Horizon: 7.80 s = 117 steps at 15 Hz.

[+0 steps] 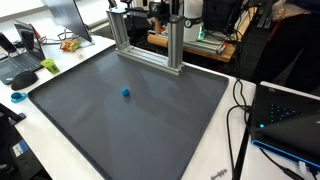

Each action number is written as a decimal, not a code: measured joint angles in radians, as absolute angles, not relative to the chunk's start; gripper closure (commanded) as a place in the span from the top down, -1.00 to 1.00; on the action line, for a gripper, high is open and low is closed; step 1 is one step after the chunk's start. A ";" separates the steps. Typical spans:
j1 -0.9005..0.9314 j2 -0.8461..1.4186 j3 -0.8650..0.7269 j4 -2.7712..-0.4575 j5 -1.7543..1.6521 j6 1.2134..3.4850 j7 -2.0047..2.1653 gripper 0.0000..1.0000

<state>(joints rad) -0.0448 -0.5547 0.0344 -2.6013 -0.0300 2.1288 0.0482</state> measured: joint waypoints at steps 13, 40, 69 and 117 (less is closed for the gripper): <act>-0.045 -0.571 0.033 -2.667 -0.044 2.112 0.030 1.00; -0.046 -0.604 0.040 -2.666 -0.045 2.109 0.076 -0.57; -0.033 -0.021 0.121 -2.097 -0.129 2.190 0.453 -0.07; -0.022 0.424 0.006 -1.768 -0.061 2.174 0.121 -0.57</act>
